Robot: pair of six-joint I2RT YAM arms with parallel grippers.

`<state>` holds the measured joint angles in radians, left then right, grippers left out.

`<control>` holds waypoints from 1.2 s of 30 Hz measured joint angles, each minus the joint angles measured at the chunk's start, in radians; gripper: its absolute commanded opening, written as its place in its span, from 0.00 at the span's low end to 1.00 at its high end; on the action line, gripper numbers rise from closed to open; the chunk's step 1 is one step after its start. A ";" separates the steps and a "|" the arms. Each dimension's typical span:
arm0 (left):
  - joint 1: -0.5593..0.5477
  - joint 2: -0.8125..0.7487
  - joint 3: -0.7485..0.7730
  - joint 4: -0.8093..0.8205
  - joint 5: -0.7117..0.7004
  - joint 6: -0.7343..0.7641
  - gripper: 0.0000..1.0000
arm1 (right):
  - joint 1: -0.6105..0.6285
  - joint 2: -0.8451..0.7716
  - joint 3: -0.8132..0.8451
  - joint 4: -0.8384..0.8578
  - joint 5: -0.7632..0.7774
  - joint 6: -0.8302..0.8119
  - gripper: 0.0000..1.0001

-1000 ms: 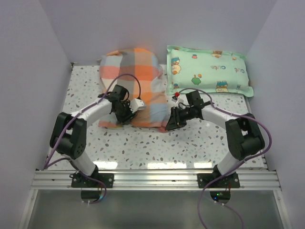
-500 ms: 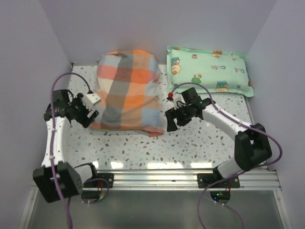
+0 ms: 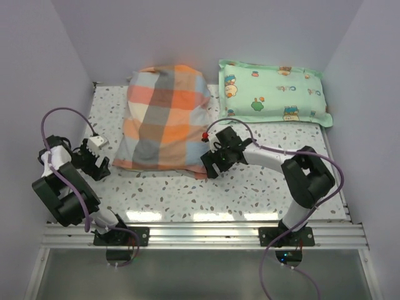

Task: Put the pillow into the pillowcase

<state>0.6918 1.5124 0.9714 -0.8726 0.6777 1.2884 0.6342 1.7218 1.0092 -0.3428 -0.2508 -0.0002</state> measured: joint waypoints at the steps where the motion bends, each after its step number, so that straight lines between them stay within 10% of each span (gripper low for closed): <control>1: -0.001 0.000 -0.012 0.012 0.013 0.008 0.97 | 0.009 0.005 0.000 0.018 0.005 0.006 0.85; 8: -0.018 0.026 -0.100 0.099 0.084 0.055 0.93 | 0.029 0.018 -0.020 0.135 0.025 0.053 0.74; 12: -0.074 0.030 -0.159 0.199 0.103 0.028 0.88 | 0.027 0.019 -0.038 0.186 0.026 0.067 0.51; 16: -0.161 0.033 -0.215 0.363 0.092 -0.074 0.68 | 0.027 0.020 -0.043 0.184 0.024 0.072 0.00; 22: -0.176 0.088 -0.195 0.455 0.072 -0.200 0.00 | 0.025 -0.018 -0.043 0.154 -0.005 0.075 0.00; 36: -0.051 -0.097 0.050 0.094 0.219 -0.203 0.00 | -0.099 -0.303 0.106 0.034 -0.312 0.192 0.00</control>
<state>0.6403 1.4155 1.0214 -0.7788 0.8967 1.0859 0.5354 1.4189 1.1156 -0.3092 -0.5625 0.1917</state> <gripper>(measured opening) 0.009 0.019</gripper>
